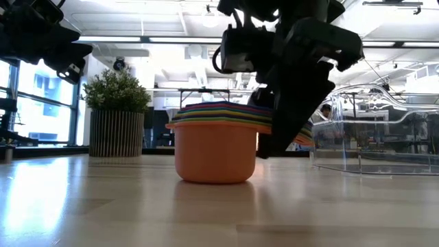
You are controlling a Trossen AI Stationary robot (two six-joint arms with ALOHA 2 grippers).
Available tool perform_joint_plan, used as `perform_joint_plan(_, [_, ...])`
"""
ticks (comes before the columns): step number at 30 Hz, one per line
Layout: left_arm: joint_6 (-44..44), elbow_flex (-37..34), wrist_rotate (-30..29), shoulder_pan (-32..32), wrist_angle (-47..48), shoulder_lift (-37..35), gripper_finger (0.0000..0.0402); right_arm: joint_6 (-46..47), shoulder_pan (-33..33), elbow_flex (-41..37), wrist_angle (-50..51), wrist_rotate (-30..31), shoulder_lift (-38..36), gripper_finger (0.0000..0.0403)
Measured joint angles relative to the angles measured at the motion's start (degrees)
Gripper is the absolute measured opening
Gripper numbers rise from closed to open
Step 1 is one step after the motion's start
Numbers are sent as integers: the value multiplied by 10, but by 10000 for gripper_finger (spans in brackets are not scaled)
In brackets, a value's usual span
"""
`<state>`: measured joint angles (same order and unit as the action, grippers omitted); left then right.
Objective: Nest measuring cups in basket
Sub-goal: Put the stacked measuring cups into the transparent bin
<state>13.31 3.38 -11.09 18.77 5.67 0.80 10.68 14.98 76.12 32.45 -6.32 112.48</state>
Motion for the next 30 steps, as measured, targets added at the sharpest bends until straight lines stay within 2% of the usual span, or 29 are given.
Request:
perform_joint_plan(6, [0, 0, 0, 0, 0, 0, 122, 19, 0, 0, 4, -10, 1, 126])
perform_joint_plan(30, [0, 0, 0, 0, 0, 0, 122, 144, 0, 0, 4, -19, 1, 124])
